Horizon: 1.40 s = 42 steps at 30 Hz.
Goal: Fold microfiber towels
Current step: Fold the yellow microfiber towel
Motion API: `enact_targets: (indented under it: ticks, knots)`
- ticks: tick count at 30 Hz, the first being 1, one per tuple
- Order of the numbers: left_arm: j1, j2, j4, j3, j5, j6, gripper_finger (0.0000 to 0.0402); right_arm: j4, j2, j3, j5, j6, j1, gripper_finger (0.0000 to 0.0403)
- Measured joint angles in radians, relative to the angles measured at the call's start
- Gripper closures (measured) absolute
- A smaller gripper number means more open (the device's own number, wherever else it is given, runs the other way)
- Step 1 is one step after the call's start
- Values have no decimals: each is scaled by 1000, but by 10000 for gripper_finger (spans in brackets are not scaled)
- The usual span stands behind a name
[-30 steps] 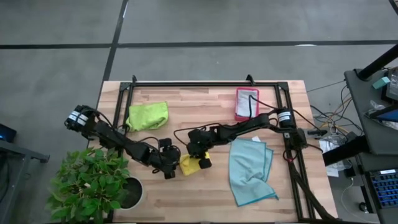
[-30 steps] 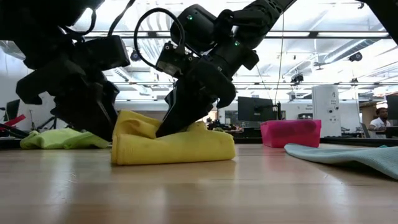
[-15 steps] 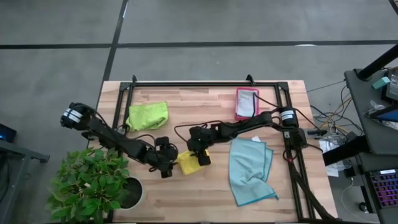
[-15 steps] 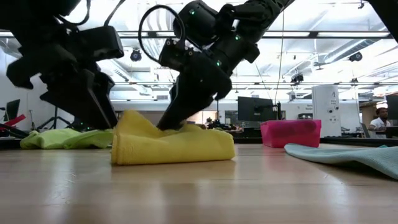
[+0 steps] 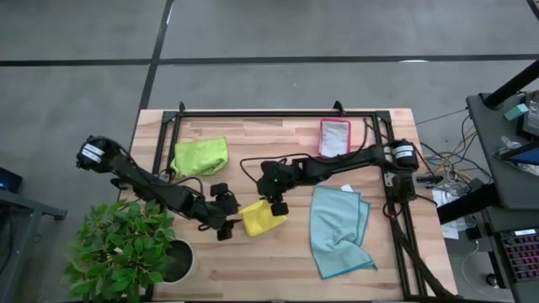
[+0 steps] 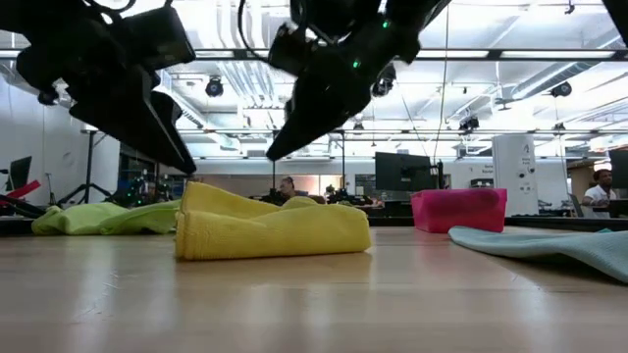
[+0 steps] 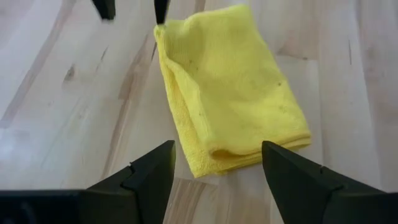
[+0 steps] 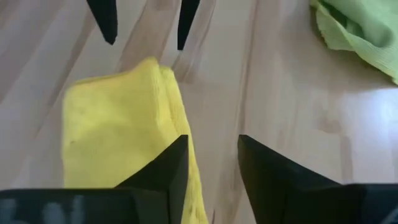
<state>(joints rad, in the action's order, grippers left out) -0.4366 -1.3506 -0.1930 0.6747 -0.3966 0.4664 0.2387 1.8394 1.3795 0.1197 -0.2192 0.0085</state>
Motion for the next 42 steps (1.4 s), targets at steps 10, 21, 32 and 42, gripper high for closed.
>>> enact_targets:
  ticks: [10, 21, 32, 42]
  knots:
    - [0, -72, 98, 10, -105, 60, 205, 18, -31, -81, 0, 28, 23, 359]
    - [13, -271, 100, 7, -170, 212, 261, -116, 26, -187, -108, 38, 23, 394]
    - [14, -258, 95, 12, -150, 206, 288, -71, 4, -208, -176, 37, 22, 394]
    - [14, -154, 72, 10, -148, 126, 288, -54, -78, -206, -175, 80, 52, 394]
